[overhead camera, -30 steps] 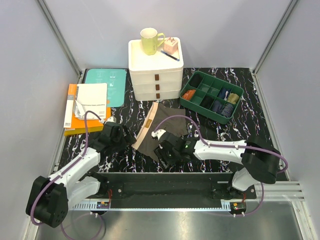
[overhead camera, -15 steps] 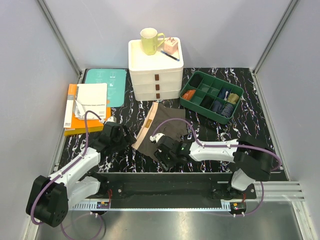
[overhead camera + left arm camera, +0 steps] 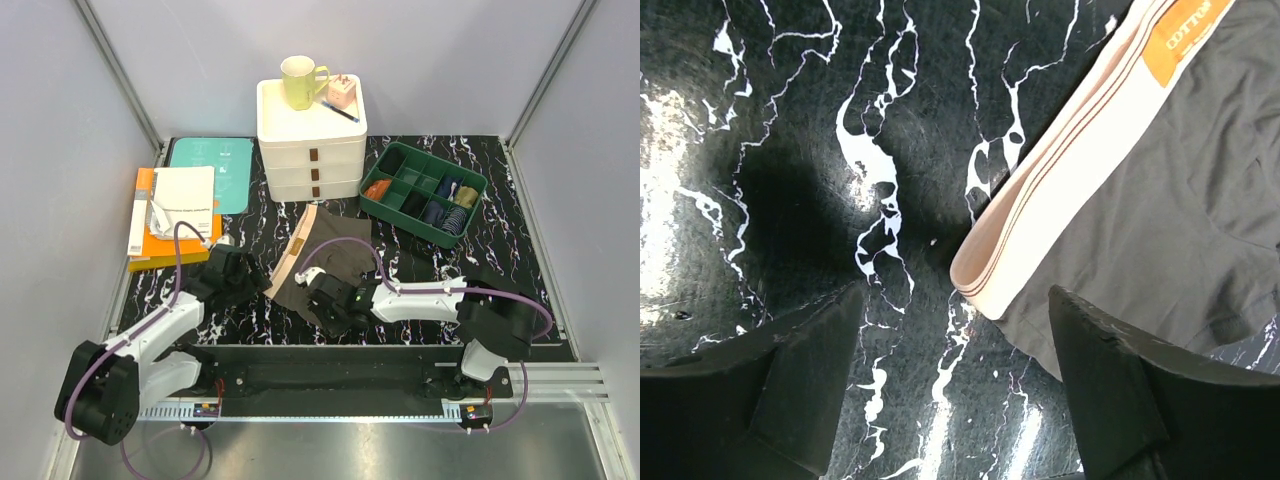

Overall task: Roll the underwear
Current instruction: Fold the underwear at the center of the board.

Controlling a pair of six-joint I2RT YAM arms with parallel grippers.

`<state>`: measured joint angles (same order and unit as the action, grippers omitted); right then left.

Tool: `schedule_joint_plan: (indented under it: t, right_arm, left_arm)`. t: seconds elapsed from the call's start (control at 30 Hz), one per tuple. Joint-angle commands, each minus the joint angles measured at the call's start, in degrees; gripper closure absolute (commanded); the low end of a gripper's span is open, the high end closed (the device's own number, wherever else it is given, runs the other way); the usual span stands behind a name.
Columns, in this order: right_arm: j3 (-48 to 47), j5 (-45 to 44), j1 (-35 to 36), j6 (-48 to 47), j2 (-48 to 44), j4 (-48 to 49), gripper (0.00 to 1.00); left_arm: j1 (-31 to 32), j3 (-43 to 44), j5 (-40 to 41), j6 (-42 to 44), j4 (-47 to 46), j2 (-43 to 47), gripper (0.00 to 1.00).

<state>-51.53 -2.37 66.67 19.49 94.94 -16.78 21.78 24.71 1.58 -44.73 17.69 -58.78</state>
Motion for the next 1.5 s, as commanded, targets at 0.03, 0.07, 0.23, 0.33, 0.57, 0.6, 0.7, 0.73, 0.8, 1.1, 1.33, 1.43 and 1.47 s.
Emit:
schedule_joint_plan:
  t: [0.03,0.07,0.23,0.33,0.57,0.6,0.7,0.73,0.8,1.1,1.33,1.43,1.47]
  right_arm:
    - [-1.2,0.5,1.3,0.6,2.5,-0.9,0.82]
    - [-1.3,0.5,1.4,0.6,2.6,-1.0,0.82]
    - [-1.6,0.7,1.4,0.6,2.7,-1.1,0.83]
    - [-1.6,0.9,1.5,0.6,2.4,-1.1,0.84]
    - [-1.5,1.2,1.8,0.9,2.4,-1.2,0.86]
    - [-1.5,1.3,1.8,1.0,2.4,-1.2,0.87]
    - [-1.6,1.1,1.9,1.2,2.4,-1.2,0.88]
    - [-1.5,1.1,1.9,1.2,2.3,-1.2,0.88]
    - [-1.5,1.2,1.9,1.3,2.2,-1.3,0.89]
    - [-2.8,2.1,2.1,1.4,1.8,-1.1,0.99]
    - [-3.7,2.1,2.3,1.6,3.0,-1.2,1.0]
    - [-3.8,2.2,2.5,1.9,2.9,-1.1,1.0]
    - [-3.8,2.1,2.4,1.8,2.7,-1.1,1.0]
  left_arm:
    - [0.0,-1.0,-1.2,-0.4,-4.7,-2.6,0.3]
    - [0.0,-1.1,-1.2,-0.5,-4.9,-3.0,0.32]
    - [0.0,-1.8,-0.5,-0.8,-5.8,-4.1,0.45]
    - [0.0,-1.9,1.0,-1.2,-6.4,-4.7,0.5]
    - [0.1,-2.4,3.0,-1.8,-8.7,-7.6,0.57]
    - [0.0,-2.5,3.2,-1.9,-9.0,-8.2,0.59]
    - [0.0,-3.0,3.3,-1.9,-10.0,-9.1,0.66]
    - [0.0,-3.1,3.2,-1.9,-10.0,-9.2,0.68]
    - [0.0,-3.0,3.2,-1.9,-10.3,-9.2,0.75]
    - [0.0,-2.7,4.1,-1.4,-9.5,-8.1,1.0]
    - [0.0,-2.8,4.1,-1.1,-7.1,-4.2,1.0]
    - [0.0,-2.5,4.0,-1.1,-5.1,-0.6,1.0]
    - [0.0,-2.5,4.0,-1.0,-4.3,0.9,1.0]
